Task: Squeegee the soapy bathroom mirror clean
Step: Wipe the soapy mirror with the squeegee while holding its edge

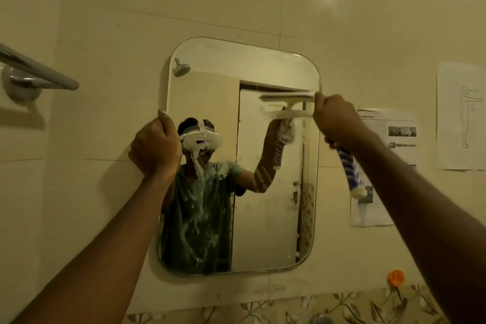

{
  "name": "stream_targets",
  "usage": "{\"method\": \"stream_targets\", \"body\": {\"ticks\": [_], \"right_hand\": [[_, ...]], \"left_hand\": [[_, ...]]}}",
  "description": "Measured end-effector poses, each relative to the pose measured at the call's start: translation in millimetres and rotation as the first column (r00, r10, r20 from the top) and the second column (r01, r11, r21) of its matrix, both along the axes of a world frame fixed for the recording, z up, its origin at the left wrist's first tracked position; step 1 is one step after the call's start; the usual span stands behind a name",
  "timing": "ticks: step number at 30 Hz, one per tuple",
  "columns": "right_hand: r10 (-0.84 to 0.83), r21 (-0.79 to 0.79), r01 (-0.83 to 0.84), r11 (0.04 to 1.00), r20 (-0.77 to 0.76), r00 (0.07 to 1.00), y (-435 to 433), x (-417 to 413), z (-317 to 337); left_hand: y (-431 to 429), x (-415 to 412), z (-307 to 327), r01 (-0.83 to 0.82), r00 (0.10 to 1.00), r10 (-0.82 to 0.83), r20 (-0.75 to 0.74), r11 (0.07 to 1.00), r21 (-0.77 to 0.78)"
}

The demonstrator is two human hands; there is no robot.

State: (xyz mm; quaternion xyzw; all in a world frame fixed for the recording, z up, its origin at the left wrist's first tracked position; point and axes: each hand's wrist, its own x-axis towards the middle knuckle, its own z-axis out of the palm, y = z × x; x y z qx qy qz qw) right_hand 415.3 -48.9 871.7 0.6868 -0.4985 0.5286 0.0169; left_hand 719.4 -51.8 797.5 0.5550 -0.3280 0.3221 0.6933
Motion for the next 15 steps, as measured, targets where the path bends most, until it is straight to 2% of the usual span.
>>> {"method": "stream_targets", "body": {"ticks": [4, 6, 8, 12, 15], "right_hand": [[0.018, -0.010, -0.018, 1.000, 0.009, 1.000, -9, 1, -77], [0.019, 0.019, -0.019, 1.000, -0.003, 1.000, -4, 2, -93], [0.018, 0.037, -0.018, 0.999, 0.003, 1.000, 3, 1, -85], [0.028, -0.018, -0.027, 0.999, 0.053, 0.998, 6, 0, -23], [-0.002, 0.019, 0.001, 1.000, 0.073, 0.997, 4, 2, 9]], "left_hand": [[3, -3, 0, -0.004, 1.000, 0.004, -0.005, 1.000, 0.008], [5, -4, -1, -0.010, 1.000, 0.010, 0.005, 1.000, 0.020], [7, -4, -1, -0.027, 0.999, 0.026, 0.028, 0.999, 0.031], [8, 0, -1, -0.026, 0.999, 0.024, 0.048, 0.999, 0.048], [9, 2, -4, -0.027, 0.998, 0.023, 0.059, 0.998, 0.060]]}}
